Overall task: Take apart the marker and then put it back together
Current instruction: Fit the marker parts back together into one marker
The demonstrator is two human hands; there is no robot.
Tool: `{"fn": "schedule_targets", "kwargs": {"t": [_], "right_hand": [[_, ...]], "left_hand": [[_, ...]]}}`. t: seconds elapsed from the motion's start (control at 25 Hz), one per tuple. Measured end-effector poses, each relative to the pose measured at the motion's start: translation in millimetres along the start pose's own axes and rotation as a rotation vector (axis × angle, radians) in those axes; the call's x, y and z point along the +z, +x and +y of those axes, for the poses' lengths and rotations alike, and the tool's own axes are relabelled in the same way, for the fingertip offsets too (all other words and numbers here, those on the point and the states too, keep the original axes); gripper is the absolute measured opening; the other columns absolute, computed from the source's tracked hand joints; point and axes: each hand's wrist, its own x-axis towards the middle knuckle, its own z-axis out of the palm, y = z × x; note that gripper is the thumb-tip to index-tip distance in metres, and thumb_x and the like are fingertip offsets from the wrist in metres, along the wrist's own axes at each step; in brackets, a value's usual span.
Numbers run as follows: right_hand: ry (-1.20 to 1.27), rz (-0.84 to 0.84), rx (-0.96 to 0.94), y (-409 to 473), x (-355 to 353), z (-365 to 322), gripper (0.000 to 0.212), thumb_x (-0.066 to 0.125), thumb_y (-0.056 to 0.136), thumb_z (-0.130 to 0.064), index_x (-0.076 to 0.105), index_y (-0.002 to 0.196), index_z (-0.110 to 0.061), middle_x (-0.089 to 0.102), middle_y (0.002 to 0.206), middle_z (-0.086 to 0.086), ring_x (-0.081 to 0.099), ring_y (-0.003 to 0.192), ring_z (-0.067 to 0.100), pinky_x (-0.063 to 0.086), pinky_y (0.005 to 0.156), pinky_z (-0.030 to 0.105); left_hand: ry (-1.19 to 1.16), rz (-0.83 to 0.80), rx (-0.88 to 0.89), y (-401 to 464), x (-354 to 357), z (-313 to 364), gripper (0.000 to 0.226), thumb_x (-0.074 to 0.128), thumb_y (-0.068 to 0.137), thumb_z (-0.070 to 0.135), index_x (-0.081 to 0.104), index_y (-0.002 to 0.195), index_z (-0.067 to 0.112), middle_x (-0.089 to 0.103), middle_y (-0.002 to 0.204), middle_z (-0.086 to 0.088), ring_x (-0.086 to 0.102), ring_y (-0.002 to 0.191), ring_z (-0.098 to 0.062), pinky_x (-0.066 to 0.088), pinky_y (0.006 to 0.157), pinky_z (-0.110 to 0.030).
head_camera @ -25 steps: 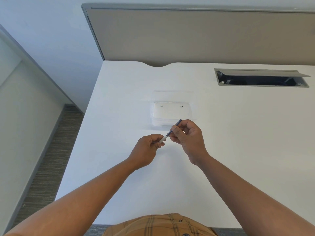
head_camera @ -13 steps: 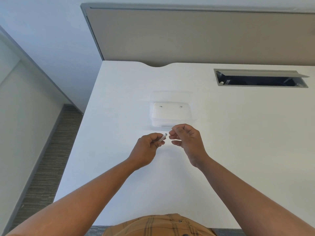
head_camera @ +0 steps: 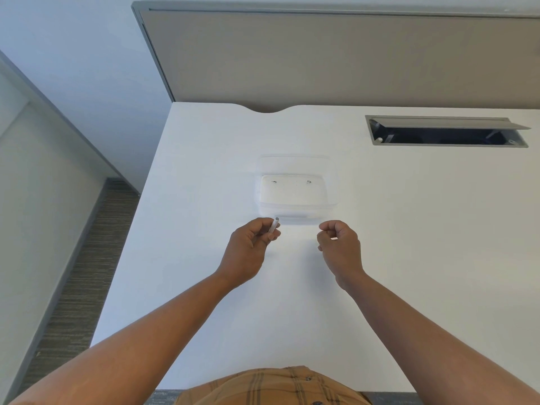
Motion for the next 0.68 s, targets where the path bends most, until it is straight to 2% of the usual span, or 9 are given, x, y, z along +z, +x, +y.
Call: {"fn": "schedule_targets", "kwargs": {"t": [0.08, 0.2, 0.24, 0.32, 0.44, 0.68], "right_hand": [[-0.097, -0.003, 0.011, 2.2, -4.1, 5.7, 0.019, 0.057, 0.087, -0.011, 0.066, 0.098, -0.023, 0.064, 0.094, -0.004, 0.059, 0.076, 0.015, 0.047, 0.062, 0.027], [-0.318, -0.089, -0.009, 4.2, -9.0, 15.8, 0.023, 0.061, 0.081, -0.008, 0.062, 0.1, -0.021, 0.059, 0.098, -0.002, 0.055, 0.077, 0.005, 0.045, 0.064, 0.028], [-0.412, -0.111, -0.018, 4.2, -9.6, 18.5, 0.025, 0.061, 0.079, -0.008, 0.06, 0.1, -0.022, 0.057, 0.099, -0.002, 0.054, 0.076, 0.005, 0.044, 0.062, 0.028], [-0.57, -0.124, -0.018, 4.1, -10.0, 21.8, 0.028, 0.06, 0.076, -0.009, 0.056, 0.099, -0.023, 0.051, 0.1, -0.001, 0.054, 0.072, 0.013, 0.042, 0.058, 0.029], [-0.65, -0.129, -0.009, 4.0, -10.1, 23.7, 0.028, 0.06, 0.076, -0.009, 0.052, 0.101, -0.02, 0.048, 0.102, 0.0, 0.057, 0.079, 0.023, 0.046, 0.062, 0.033], [-0.683, -0.143, -0.028, 8.3, -11.4, 30.9, 0.021, 0.056, 0.075, -0.009, 0.051, 0.092, -0.018, 0.063, 0.092, 0.003, 0.06, 0.083, 0.029, 0.048, 0.066, 0.036]], "left_hand": [[-0.017, 0.015, 0.012, 1.3, 0.1, -0.6, 0.024, 0.056, 0.1, 0.005, 0.067, 0.111, 0.023, 0.074, 0.106, 0.0, 0.069, 0.097, 0.002, 0.05, 0.069, -0.013], [-0.015, 0.045, 0.036, 4.0, 0.6, -2.6, 0.021, 0.059, 0.098, 0.01, 0.066, 0.104, 0.028, 0.074, 0.105, 0.0, 0.07, 0.103, -0.013, 0.054, 0.084, -0.026], [-0.019, 0.054, 0.038, 4.7, 0.8, -2.7, 0.019, 0.059, 0.098, 0.01, 0.065, 0.103, 0.028, 0.073, 0.104, -0.001, 0.069, 0.104, -0.017, 0.055, 0.085, -0.027], [-0.041, 0.065, 0.037, 5.3, 1.4, -1.4, 0.018, 0.059, 0.098, 0.009, 0.063, 0.101, 0.026, 0.072, 0.103, -0.002, 0.068, 0.102, -0.023, 0.056, 0.077, -0.025], [-0.041, 0.08, 0.041, 4.8, 1.8, -0.1, 0.016, 0.058, 0.098, 0.008, 0.061, 0.098, 0.024, 0.071, 0.101, -0.004, 0.067, 0.1, -0.025, 0.055, 0.07, -0.017], [-0.017, 0.082, 0.048, 2.4, 3.2, -2.4, 0.009, 0.059, 0.098, 0.008, 0.061, 0.095, 0.016, 0.07, 0.097, -0.006, 0.066, 0.096, -0.025, 0.052, 0.069, -0.01]]}}
